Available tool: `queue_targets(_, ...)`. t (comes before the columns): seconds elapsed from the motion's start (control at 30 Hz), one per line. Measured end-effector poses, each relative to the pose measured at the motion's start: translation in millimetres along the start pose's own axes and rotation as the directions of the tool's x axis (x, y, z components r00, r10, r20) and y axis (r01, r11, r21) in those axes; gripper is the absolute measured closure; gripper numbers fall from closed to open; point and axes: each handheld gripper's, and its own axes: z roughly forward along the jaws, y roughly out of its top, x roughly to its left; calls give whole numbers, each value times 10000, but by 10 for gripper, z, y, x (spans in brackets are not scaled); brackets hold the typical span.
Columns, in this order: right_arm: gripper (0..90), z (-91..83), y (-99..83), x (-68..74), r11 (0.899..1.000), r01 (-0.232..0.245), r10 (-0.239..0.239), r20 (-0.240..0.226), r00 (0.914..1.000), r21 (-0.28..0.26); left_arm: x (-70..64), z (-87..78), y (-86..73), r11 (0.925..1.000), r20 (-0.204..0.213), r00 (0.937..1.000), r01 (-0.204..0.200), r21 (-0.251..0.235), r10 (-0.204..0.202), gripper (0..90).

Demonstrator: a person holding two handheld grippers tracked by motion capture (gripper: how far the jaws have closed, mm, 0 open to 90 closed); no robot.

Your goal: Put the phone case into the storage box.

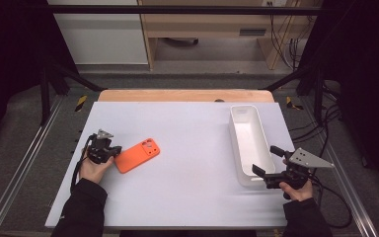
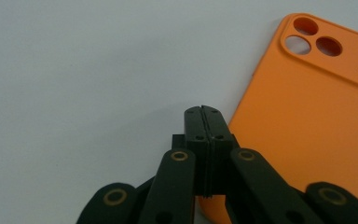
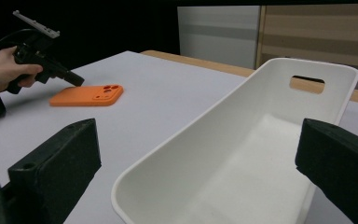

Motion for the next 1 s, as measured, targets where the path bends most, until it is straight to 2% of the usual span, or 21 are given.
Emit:
queue_targets(0.53, 4, -8, 2, -2, 10000, 21, -21, 8, 10000, -40, -181, -118, -106, 9996, 369, 9990, -267, 15, 267, 900)
queue_targets(0.8, 4, -7, 1, -3, 10000, 26, -26, 4, 10000, -23, -193, -131, -126, 9996, 445, 9986, -293, -43, 295, 900)
queue_targets(0.93, 4, -9, 1, -6, 10000, 49, -49, 29, 10000, -34, -180, -161, -117, 9991, 331, 9990, -283, -305, 294, 895)
queue_targets(1.0, 4, -9, 0, -6, 10000, 33, -33, 12, 10000, -21, -173, -193, -105, 9982, 341, 9990, -277, -534, 296, 861)
